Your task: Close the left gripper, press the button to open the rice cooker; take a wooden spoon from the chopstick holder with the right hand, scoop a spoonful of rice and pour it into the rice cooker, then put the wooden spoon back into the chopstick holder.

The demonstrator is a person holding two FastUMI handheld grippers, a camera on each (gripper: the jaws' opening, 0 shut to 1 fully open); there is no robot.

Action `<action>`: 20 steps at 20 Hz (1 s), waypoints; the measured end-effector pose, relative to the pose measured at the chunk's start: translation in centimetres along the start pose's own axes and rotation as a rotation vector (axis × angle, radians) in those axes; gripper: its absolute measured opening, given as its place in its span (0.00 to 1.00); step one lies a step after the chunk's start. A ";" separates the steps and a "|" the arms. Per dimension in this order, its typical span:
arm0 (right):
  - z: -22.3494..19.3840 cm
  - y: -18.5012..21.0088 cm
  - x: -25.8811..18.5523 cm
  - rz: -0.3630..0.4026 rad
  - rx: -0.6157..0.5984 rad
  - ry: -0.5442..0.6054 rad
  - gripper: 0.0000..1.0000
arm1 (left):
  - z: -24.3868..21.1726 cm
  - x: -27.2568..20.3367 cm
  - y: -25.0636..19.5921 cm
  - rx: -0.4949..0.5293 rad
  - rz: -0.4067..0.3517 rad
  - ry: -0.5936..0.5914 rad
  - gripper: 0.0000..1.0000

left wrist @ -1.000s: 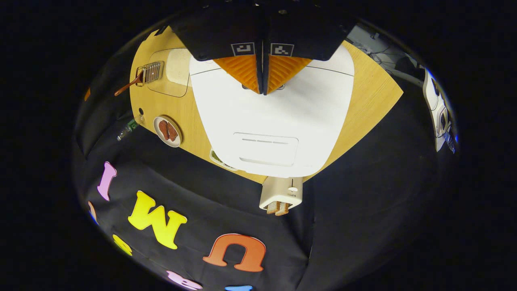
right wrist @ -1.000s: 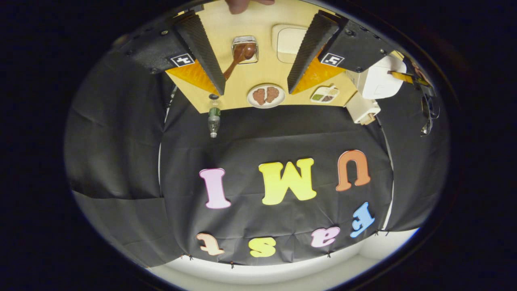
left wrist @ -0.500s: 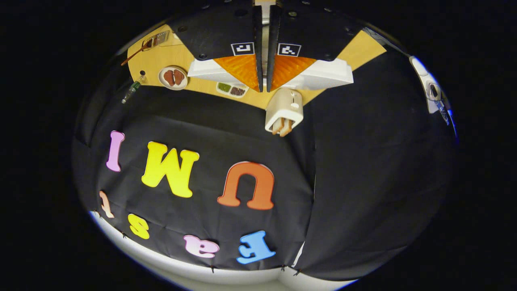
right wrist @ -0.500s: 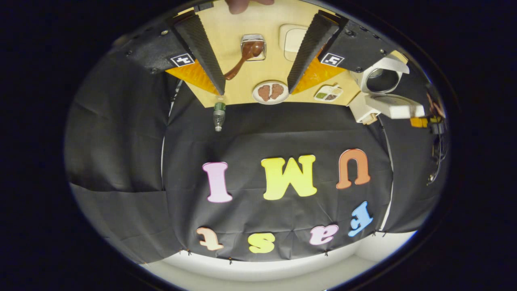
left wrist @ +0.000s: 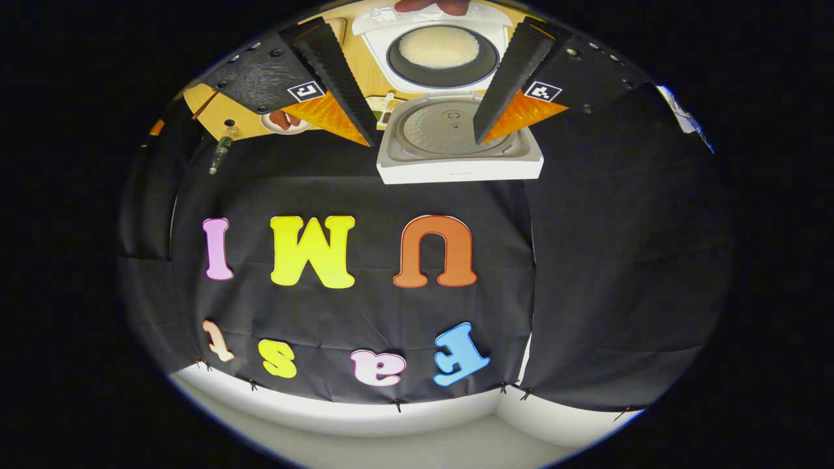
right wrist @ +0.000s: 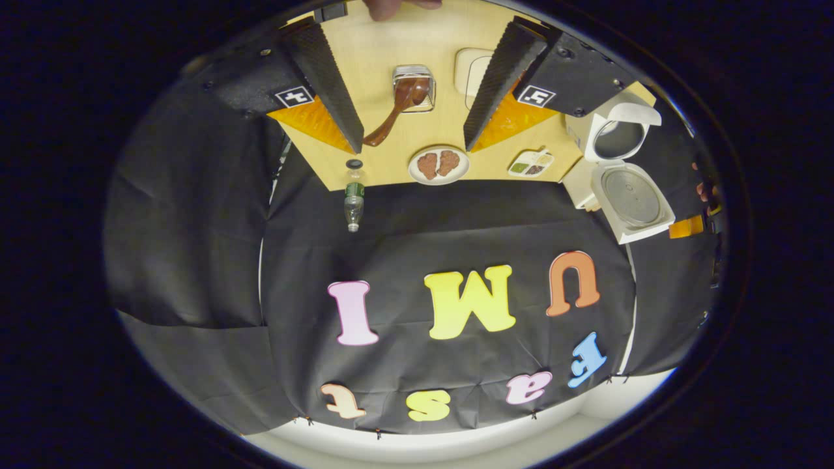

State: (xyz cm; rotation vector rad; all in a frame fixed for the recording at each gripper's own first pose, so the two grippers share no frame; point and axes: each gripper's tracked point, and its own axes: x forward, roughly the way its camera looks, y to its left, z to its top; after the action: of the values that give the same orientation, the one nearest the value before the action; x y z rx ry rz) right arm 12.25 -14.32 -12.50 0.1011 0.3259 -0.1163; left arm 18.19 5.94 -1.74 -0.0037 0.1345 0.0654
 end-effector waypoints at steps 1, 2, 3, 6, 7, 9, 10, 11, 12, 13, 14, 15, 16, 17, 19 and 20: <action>-0.5 -0.1 0.2 0.002 0.001 0.009 0.99 | 0.0 -0.6 -0.9 0.014 -0.016 -0.012 0.95; -1.0 -0.1 0.6 0.006 0.006 0.019 0.98 | -0.1 -1.1 -1.6 0.027 -0.025 -0.024 0.95; -1.5 -0.2 1.0 0.010 0.014 0.030 0.98 | -0.3 -1.5 -2.2 0.032 -0.038 -0.027 0.95; -3.4 -0.9 2.6 0.021 0.042 0.075 0.99 | -0.5 -2.8 -4.2 0.018 -0.060 -0.033 0.96; -4.0 -1.2 3.3 0.022 0.048 0.093 0.98 | -0.6 -3.0 -4.7 0.011 -0.065 -0.030 0.96; -5.3 -1.9 5.0 0.030 0.063 0.123 0.99 | -0.7 -3.4 -5.7 -0.031 -0.074 -0.017 0.96; -5.9 -2.2 6.0 0.036 0.071 0.139 0.99 | -0.8 -3.5 -6.3 -0.062 -0.091 -0.003 0.96; -6.6 -2.6 7.1 0.039 0.079 0.155 0.99 | -1.0 -3.5 -6.3 -0.084 -0.083 0.007 0.96; -7.2 -3.1 8.3 0.034 0.084 0.171 0.98 | -1.1 -3.0 -5.8 -0.085 -0.052 0.012 0.96; -7.9 -3.5 9.5 0.035 0.090 0.186 0.98 | -1.2 -2.6 -5.5 -0.079 -0.028 0.014 0.96; -8.5 -3.6 10.6 0.039 0.101 0.205 0.97 | -1.0 -2.2 -5.5 -0.076 -0.011 0.010 0.96; -9.0 -3.8 11.7 0.048 0.114 0.221 0.98 | -1.0 -1.8 -5.8 -0.078 -0.007 0.012 0.94; -9.7 -4.0 12.8 0.055 0.125 0.243 0.97 | -1.1 -1.4 -6.3 -0.081 -0.006 0.019 0.94; -10.5 -4.4 13.8 0.061 0.136 0.266 0.94 | -1.0 -0.8 -6.7 -0.083 -0.003 0.023 0.94; -11.7 -4.4 15.9 0.086 0.163 0.301 0.95 | -0.5 0.3 -7.3 -0.086 0.009 0.011 0.94; -12.1 -4.4 16.7 0.104 0.172 0.313 0.97 | -0.3 0.9 -7.7 -0.088 0.016 0.005 0.94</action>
State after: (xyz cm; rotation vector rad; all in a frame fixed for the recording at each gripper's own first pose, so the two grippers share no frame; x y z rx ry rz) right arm 23.62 -18.85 -29.67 0.3079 0.6223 -0.0245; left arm 19.54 -1.73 -2.14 -0.0911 0.1362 0.0873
